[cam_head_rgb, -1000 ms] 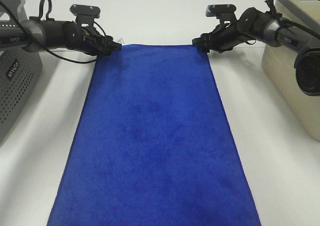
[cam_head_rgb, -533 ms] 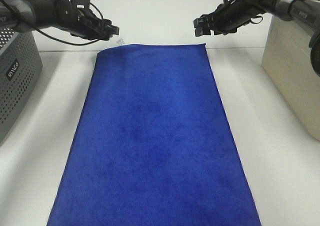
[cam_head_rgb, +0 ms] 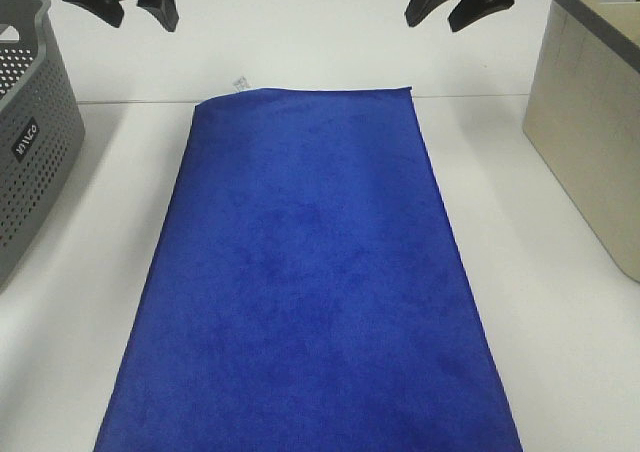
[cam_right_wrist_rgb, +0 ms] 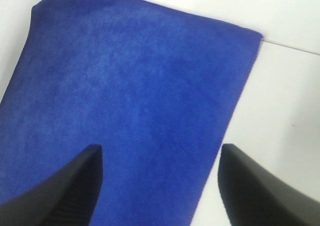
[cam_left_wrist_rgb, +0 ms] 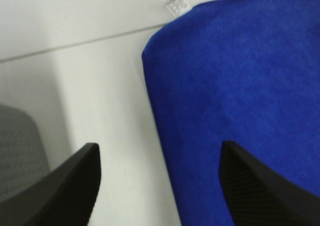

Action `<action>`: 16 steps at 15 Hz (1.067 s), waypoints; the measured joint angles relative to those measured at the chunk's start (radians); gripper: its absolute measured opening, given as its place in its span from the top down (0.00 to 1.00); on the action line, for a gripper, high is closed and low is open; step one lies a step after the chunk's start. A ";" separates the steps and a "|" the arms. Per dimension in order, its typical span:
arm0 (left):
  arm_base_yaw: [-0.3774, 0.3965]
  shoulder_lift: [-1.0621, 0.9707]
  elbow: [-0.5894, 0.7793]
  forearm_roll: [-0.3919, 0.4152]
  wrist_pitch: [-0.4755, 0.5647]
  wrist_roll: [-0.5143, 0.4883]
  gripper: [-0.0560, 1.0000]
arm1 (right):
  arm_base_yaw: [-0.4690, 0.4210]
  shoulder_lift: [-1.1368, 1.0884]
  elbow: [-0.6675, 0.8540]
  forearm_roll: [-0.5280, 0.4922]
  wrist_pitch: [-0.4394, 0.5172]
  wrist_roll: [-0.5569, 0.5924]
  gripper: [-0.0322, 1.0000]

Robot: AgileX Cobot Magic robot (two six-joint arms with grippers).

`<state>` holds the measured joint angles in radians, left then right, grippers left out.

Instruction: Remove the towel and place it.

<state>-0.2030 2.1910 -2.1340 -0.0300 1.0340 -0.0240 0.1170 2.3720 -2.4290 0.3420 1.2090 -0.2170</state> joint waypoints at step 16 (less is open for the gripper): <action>0.107 -0.656 0.523 0.166 0.181 -0.146 0.36 | -0.001 -0.937 0.876 -0.210 0.007 0.127 0.33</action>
<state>-0.0960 1.5350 -1.6110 0.1360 1.2150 -0.1700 0.1160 1.4350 -1.5530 0.1320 1.2160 -0.0900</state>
